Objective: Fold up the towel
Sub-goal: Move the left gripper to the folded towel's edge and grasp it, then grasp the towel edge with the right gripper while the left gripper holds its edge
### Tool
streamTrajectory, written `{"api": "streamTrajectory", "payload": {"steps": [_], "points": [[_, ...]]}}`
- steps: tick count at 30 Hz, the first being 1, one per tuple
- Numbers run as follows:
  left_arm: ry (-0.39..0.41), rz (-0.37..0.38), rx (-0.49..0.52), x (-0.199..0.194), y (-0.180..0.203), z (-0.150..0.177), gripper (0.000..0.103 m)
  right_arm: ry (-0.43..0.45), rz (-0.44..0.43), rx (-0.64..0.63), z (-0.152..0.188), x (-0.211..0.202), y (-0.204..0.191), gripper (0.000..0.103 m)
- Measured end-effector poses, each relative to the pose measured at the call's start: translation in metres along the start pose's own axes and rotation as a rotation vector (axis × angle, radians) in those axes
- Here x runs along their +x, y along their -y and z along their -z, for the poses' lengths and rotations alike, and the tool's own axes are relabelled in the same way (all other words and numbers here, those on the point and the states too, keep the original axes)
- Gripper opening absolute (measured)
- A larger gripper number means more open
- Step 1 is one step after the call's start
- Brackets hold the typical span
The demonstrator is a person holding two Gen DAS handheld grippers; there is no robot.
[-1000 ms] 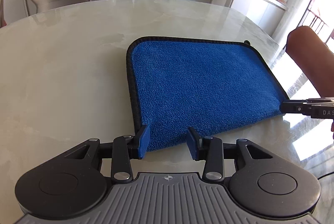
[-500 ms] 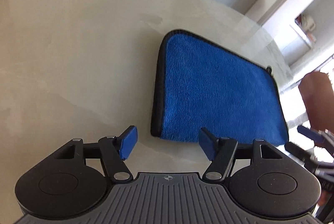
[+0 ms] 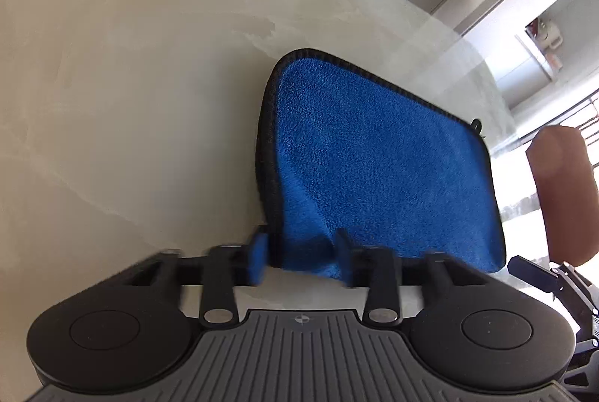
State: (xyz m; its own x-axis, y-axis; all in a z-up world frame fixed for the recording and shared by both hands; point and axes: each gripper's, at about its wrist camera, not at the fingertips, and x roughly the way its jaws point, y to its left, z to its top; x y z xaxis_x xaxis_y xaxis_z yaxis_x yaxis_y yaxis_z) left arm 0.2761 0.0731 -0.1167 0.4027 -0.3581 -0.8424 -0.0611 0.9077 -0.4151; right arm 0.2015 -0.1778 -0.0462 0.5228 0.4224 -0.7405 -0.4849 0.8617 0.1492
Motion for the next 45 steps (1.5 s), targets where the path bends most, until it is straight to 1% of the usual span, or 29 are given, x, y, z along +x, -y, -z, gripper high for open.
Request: {"api": "streamTrajectory", "payload": {"steps": [1, 2, 4, 7, 12, 15, 18, 19, 20, 21, 22, 23, 24, 25, 26, 28, 30, 32, 35, 38, 41, 43, 45], "points": [[-0.007, 0.009, -0.007, 0.000, -0.002, 0.001, 0.019, -0.014, -0.012, -0.031, -0.002, 0.004, -0.007, 0.069], [-0.014, 0.012, -0.009, 0.000, -0.004, 0.001, 0.019, -0.025, -0.024, -0.058, -0.004, 0.007, -0.013, 0.060], [-0.026, 0.013, -0.014, 0.000, -0.004, 0.000, 0.019, -0.038, -0.044, -0.119, -0.006, 0.014, -0.028, 0.054], [-0.035, 0.027, -0.034, -0.002, -0.005, -0.003, 0.019, -0.019, -0.054, -0.217, -0.012, 0.026, -0.053, 0.052], [-0.031, 0.063, -0.053, -0.007, -0.002, -0.010, 0.019, 0.072, -0.037, -0.383, -0.021, 0.049, -0.087, 0.051], [-0.032, 0.068, -0.059, -0.009, -0.001, -0.012, 0.019, 0.070, -0.009, -0.435, -0.022, 0.066, -0.094, 0.051], [-0.034, 0.081, -0.077, -0.009, -0.002, -0.014, 0.020, 0.064, 0.000, -0.466, -0.024, 0.080, -0.096, 0.051], [-0.034, 0.088, -0.084, -0.009, -0.002, -0.014, 0.020, 0.055, 0.003, -0.482, -0.025, 0.084, -0.096, 0.049], [-0.034, 0.091, -0.086, -0.009, -0.002, -0.014, 0.020, 0.046, 0.002, -0.496, -0.026, 0.089, -0.096, 0.040], [-0.033, 0.094, -0.085, -0.008, -0.001, -0.014, 0.020, 0.032, -0.007, -0.498, -0.027, 0.092, -0.096, 0.033], [-0.034, 0.094, -0.084, -0.008, 0.000, -0.014, 0.021, 0.017, -0.017, -0.497, -0.028, 0.096, -0.095, 0.019], [-0.037, 0.091, -0.083, -0.008, 0.000, -0.014, 0.024, 0.000, -0.020, -0.472, -0.031, 0.099, -0.093, 0.010], [-0.039, 0.096, -0.087, -0.007, 0.000, -0.015, 0.028, -0.018, -0.023, -0.444, -0.033, 0.101, -0.091, 0.009], [-0.037, 0.110, -0.099, -0.008, -0.002, -0.015, 0.040, -0.035, -0.026, -0.415, -0.035, 0.104, -0.089, 0.008], [-0.030, 0.118, -0.114, -0.010, -0.005, -0.016, 0.056, -0.030, -0.048, -0.359, -0.040, 0.102, -0.082, 0.008], [0.018, 0.122, -0.155, -0.017, -0.013, -0.020, 0.072, -0.011, -0.065, -0.306, -0.045, 0.095, -0.073, 0.008], [0.047, 0.115, -0.175, -0.020, -0.020, -0.027, 0.073, 0.005, -0.073, -0.278, -0.048, 0.089, -0.068, 0.008], [0.047, 0.101, -0.191, -0.018, -0.024, -0.036, 0.075, 0.026, -0.091, -0.250, -0.051, 0.083, -0.062, 0.008], [0.035, 0.105, -0.232, -0.009, -0.031, -0.048, 0.077, 0.059, -0.106, -0.202, -0.054, 0.076, -0.056, 0.008], [0.005, 0.126, -0.293, 0.006, -0.037, -0.059, 0.077, 0.069, -0.123, -0.174, -0.052, 0.072, -0.050, 0.008], [-0.011, 0.132, -0.317, 0.022, -0.037, -0.070, 0.077, 0.073, -0.130, -0.171, -0.052, 0.071, -0.043, 0.008], [-0.013, 0.160, -0.337, 0.031, -0.039, -0.076, 0.079, 0.068, -0.141, -0.168, -0.054, 0.070, -0.036, 0.008], [-0.021, 0.181, -0.363, 0.036, -0.039, -0.083, 0.079, 0.070, -0.149, -0.169, -0.053, 0.066, -0.034, 0.008]]}}
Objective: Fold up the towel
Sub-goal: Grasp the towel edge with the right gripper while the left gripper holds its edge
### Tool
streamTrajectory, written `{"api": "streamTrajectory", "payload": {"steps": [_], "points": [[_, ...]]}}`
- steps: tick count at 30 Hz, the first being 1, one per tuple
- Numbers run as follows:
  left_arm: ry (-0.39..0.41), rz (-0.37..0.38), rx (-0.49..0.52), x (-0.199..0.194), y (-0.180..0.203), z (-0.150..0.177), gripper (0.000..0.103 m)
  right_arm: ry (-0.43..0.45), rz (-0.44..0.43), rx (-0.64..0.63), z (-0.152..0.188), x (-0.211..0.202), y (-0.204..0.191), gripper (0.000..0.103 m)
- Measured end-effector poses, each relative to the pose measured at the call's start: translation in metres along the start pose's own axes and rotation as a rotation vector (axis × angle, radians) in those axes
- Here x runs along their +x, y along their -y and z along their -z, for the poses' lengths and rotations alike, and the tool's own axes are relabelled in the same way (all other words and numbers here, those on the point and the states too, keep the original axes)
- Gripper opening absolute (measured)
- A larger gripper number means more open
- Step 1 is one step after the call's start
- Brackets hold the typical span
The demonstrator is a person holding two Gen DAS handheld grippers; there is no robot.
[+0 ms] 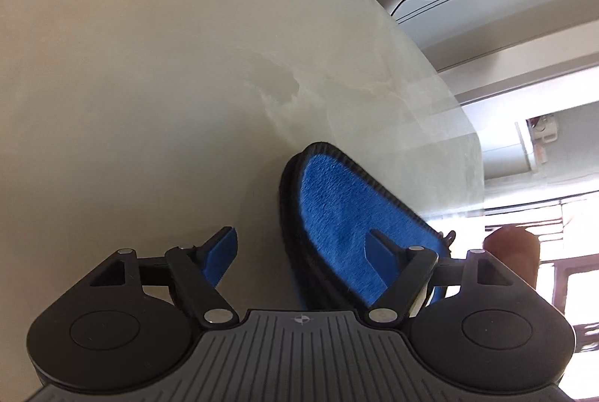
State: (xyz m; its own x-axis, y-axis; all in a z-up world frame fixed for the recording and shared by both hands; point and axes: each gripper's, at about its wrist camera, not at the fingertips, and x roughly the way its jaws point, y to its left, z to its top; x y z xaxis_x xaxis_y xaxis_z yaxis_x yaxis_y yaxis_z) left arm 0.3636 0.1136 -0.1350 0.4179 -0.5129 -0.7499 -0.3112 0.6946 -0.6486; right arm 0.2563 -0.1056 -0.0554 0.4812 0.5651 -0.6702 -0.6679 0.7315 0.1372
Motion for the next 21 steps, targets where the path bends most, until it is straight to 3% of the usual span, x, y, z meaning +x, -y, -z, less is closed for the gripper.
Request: {"api": "streamTrajectory", "payload": {"steps": [3, 4, 5, 6, 8, 13, 16, 21], "points": [[-0.012, 0.006, 0.005, 0.008, 0.006, -0.007, 0.077, 0.002, -0.007, 0.004, 0.002, -0.002, 0.001, 0.008], [-0.017, 0.004, 0.021, 0.011, 0.009, -0.009, 0.066, 0.003, -0.009, 0.005, 0.003, -0.001, 0.001, 0.008], [-0.020, -0.003, 0.039, 0.014, 0.012, -0.010, 0.046, 0.004, -0.011, 0.006, 0.004, -0.001, 0.002, 0.008], [-0.020, -0.015, 0.055, 0.016, 0.014, -0.011, 0.037, 0.006, -0.012, 0.007, 0.005, -0.003, 0.000, 0.008], [-0.016, -0.041, 0.080, 0.019, 0.017, -0.011, 0.009, 0.002, -0.012, 0.006, 0.005, 0.000, 0.000, 0.008], [0.000, -0.062, 0.115, 0.016, 0.025, -0.008, 0.007, -0.018, 0.004, -0.020, 0.008, 0.001, -0.006, 0.016], [0.006, -0.073, 0.120, 0.014, 0.027, -0.006, 0.007, -0.013, 0.052, -0.070, 0.008, 0.004, -0.018, 0.036], [0.016, -0.078, 0.116, 0.009, 0.030, -0.001, 0.007, -0.004, 0.122, -0.205, 0.004, 0.018, -0.044, 0.038]]}}
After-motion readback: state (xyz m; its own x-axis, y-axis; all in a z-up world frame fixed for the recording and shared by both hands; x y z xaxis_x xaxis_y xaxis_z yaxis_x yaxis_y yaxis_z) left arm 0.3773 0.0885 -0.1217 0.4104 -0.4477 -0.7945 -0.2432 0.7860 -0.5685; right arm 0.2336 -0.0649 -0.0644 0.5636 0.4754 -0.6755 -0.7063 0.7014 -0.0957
